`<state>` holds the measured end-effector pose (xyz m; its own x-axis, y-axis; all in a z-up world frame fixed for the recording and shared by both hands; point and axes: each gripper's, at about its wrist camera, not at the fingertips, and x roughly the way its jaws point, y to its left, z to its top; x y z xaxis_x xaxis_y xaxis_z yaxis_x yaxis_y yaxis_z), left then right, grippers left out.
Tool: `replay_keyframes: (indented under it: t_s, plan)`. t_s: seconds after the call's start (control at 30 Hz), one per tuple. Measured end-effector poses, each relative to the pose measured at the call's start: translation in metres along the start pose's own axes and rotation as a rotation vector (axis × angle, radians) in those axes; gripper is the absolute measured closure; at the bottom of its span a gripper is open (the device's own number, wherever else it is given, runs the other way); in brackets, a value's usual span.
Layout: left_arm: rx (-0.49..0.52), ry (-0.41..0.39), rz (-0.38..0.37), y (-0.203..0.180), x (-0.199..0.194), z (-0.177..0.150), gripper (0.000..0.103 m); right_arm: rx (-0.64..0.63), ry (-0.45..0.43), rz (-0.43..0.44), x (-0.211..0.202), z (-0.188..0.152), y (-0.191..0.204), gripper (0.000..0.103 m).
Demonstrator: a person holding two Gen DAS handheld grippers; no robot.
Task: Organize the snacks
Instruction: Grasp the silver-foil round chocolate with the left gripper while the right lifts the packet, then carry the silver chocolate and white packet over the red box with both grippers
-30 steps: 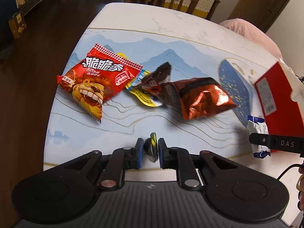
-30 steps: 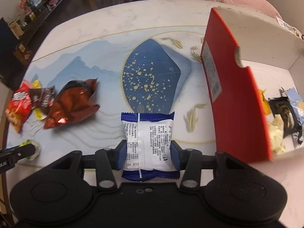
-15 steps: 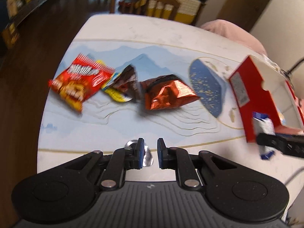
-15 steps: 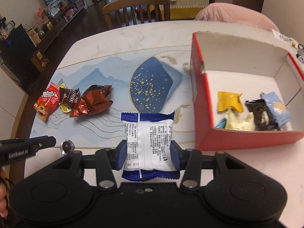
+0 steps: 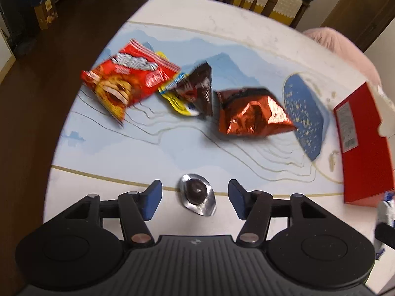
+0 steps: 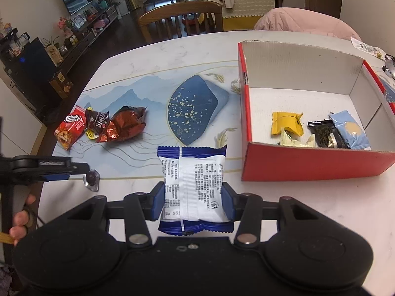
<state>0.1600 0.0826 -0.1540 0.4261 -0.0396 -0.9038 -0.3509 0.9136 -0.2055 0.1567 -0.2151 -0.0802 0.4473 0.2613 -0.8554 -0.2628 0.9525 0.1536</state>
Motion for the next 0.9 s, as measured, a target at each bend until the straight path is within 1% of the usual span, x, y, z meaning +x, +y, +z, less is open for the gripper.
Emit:
replay_keyframes:
  t_s: [0.07,0.2,0.3,0.37,0.43,0.67,0.73,0.9]
  plan:
    - [0.016,0.000,0.041,-0.008,0.007,-0.003,0.045,0.008,0.004,-0.001,-0.001,-0.003,-0.005,0.058]
    - [0.040,0.002,0.085,-0.023,0.019,-0.007,0.046,0.020,0.009,-0.010,-0.003,-0.008,-0.015,0.057]
    - [0.052,0.010,0.110,-0.029,0.024,-0.010,0.054,0.026,0.012,-0.014,-0.004,-0.011,-0.021,0.057]
    - [0.065,-0.003,0.127,-0.033,0.024,-0.013,0.060,0.027,0.012,-0.016,-0.004,-0.012,-0.023,0.057]
    - [0.068,-0.015,0.146,-0.034,0.024,-0.014,0.069,0.027,0.013,-0.016,-0.005,-0.013,-0.025,0.057]
    - [0.058,-0.029,0.118,-0.031,0.022,-0.014,0.073,0.024,0.013,-0.024,-0.006,-0.015,-0.029,0.057]
    - [0.038,-0.025,0.092,-0.027,0.020,-0.014,0.074,0.021,0.011,-0.026,-0.007,-0.014,-0.029,0.058]
    - [0.002,-0.018,0.074,-0.017,0.017,-0.014,0.074,0.010,0.002,-0.035,-0.012,-0.013,-0.031,0.058]
